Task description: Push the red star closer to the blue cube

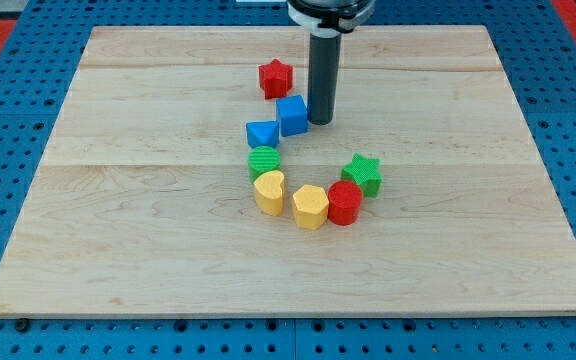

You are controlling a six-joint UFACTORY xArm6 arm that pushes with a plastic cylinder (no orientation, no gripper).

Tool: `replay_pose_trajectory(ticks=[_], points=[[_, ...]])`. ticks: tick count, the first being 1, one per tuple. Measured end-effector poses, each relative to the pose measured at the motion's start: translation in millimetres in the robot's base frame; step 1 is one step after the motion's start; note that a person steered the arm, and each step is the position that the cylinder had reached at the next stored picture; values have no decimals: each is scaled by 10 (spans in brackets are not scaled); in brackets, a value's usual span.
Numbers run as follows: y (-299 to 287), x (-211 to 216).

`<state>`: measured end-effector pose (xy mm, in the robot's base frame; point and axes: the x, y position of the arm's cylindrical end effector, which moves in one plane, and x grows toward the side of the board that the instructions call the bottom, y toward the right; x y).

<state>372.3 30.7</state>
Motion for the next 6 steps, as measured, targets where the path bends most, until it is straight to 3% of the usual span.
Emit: replay_pose_trajectory(ticks=[3, 6], points=[[-105, -29], [-44, -650]])
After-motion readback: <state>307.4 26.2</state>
